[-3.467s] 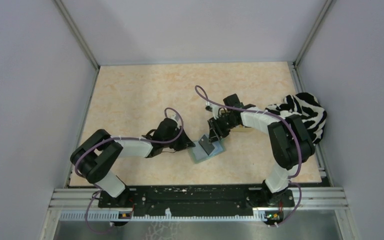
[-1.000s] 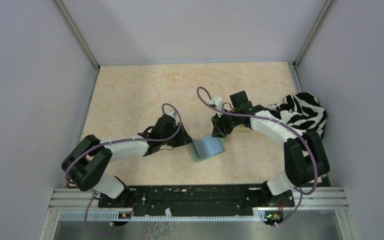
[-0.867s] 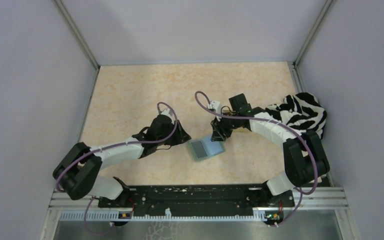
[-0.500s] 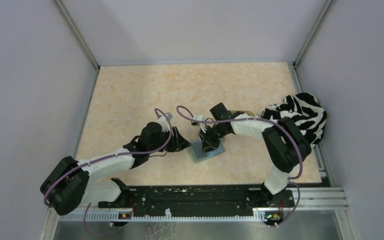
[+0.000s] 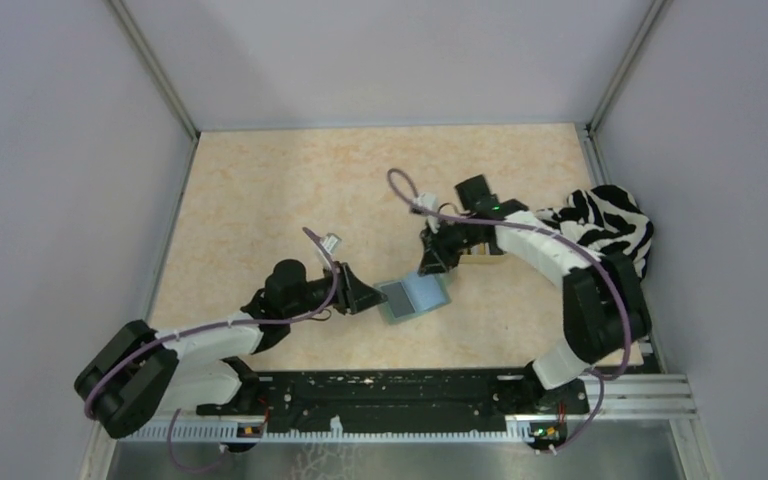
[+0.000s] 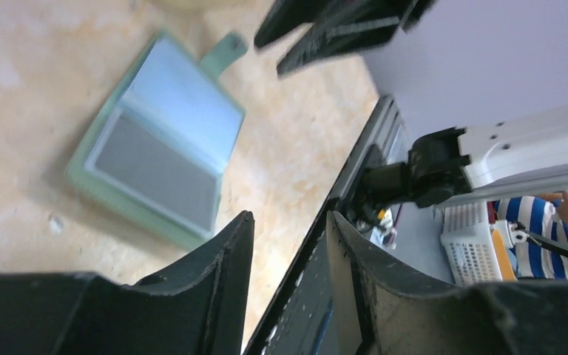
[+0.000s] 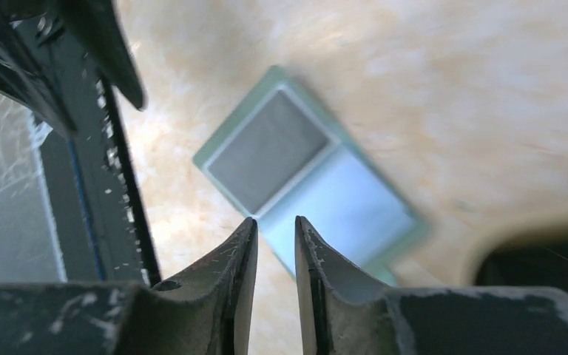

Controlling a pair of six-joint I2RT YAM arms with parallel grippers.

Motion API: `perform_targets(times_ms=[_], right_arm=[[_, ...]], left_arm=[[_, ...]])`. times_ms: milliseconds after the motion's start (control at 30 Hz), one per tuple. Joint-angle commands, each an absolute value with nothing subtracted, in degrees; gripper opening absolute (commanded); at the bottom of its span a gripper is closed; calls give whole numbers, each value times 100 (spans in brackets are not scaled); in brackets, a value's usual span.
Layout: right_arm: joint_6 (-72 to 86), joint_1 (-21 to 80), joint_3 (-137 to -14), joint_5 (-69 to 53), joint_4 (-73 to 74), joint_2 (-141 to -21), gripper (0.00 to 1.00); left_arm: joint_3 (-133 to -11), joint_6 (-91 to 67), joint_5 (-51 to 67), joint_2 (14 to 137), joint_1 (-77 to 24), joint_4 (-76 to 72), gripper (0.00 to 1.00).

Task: Put the credit cards into the card holder
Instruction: Insert the credit card into the card holder, then pick up the credit card from the storage box.

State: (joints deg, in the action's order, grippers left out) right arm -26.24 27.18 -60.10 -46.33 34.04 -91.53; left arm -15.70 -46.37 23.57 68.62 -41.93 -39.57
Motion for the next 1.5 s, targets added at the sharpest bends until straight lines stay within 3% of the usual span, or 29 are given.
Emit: perform_targets(times_ms=[0,67,167,233,400,667,867,1000,1133,1467], right_arm=[[-2456,1555,-5974,-4890,2994,-7912,33],[-2123,1133,-5839,-4717,2523,-7610,47],[-1828,873,-5900,-4277,2257,-7496,71],[-1815,862,-6228,-4133,2477,-7684,78],[-1212,817,-7206,-4816,3194,-8852,73],[-467,751,-6775,-4381,2339,-9475,68],[-207,753,-6697,-3696,2212,-9728,66],[-93,748,-6636,-3504,2124,-9866,59],[158,747,-6714,-3308,2196,-10096,54],[398,747,-6595,-3040,2095,-10167,52]], left_arm=[[-1661,-4027,1974,6043,-4136,-3828,53],[-1706,-3786,1712,5653,-4131,-3514,68],[-1775,-3476,1348,5020,-4127,-3047,98],[-1880,-3302,1052,4629,-4122,-2651,99],[-3028,-2254,558,4238,-4122,-1116,98],[-5539,-1129,659,5471,-4122,1228,97],[-5260,-327,334,6069,-4032,625,97],[-5265,-148,-347,6446,-3983,1238,93],[-5091,117,-705,6242,-3981,1132,93],[-5047,254,-801,6063,-3982,1105,93]])
